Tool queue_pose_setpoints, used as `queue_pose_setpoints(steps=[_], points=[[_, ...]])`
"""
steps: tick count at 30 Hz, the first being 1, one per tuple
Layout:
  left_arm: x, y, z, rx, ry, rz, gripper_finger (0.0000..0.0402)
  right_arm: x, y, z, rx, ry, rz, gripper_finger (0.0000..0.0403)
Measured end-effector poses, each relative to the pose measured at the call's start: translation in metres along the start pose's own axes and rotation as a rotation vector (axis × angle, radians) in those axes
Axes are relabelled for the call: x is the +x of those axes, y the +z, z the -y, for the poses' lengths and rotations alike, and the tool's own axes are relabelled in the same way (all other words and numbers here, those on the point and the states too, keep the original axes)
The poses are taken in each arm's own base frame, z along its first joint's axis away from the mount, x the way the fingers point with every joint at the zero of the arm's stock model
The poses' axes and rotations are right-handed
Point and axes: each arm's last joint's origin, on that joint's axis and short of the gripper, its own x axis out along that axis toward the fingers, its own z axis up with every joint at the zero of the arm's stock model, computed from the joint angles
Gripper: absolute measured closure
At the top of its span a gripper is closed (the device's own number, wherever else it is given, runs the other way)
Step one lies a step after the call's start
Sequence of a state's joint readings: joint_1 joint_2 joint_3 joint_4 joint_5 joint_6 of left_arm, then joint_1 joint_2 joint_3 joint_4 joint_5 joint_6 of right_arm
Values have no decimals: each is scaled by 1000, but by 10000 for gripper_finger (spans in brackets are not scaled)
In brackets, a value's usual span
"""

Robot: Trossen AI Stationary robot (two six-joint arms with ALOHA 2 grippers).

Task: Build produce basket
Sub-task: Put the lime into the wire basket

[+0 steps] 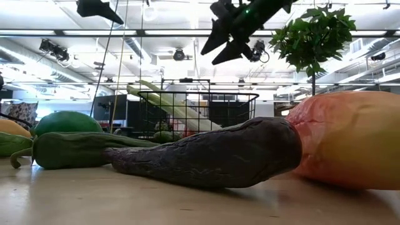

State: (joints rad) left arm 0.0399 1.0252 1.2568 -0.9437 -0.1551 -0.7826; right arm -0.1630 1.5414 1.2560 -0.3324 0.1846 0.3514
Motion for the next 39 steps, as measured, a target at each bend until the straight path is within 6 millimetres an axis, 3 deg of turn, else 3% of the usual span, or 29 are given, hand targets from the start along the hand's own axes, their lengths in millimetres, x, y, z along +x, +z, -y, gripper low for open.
queue_pose_setpoints(steps=[7, 16, 26, 30, 34, 39], points=[[10, -9, 0, 108, -26, -194, 11, -11, -30, -37, 123, 103, -195, 134], [43, -25, -6, 154, 166, -470, 11, -29, -59, -76, 213, 112, -309, 135], [99, -46, 13, 192, 229, -647, 11, -44, -81, -91, 171, 50, -377, 135], [108, -64, 24, 286, 234, -724, 9, -49, -87, -97, 157, 41, -379, 135], [116, -81, 35, 428, 293, -686, 4, -52, -90, -101, 120, 25, -362, 135], [122, -96, 42, 445, 367, -650, 2, -54, -93, -103, 88, 27, -362, 135]])
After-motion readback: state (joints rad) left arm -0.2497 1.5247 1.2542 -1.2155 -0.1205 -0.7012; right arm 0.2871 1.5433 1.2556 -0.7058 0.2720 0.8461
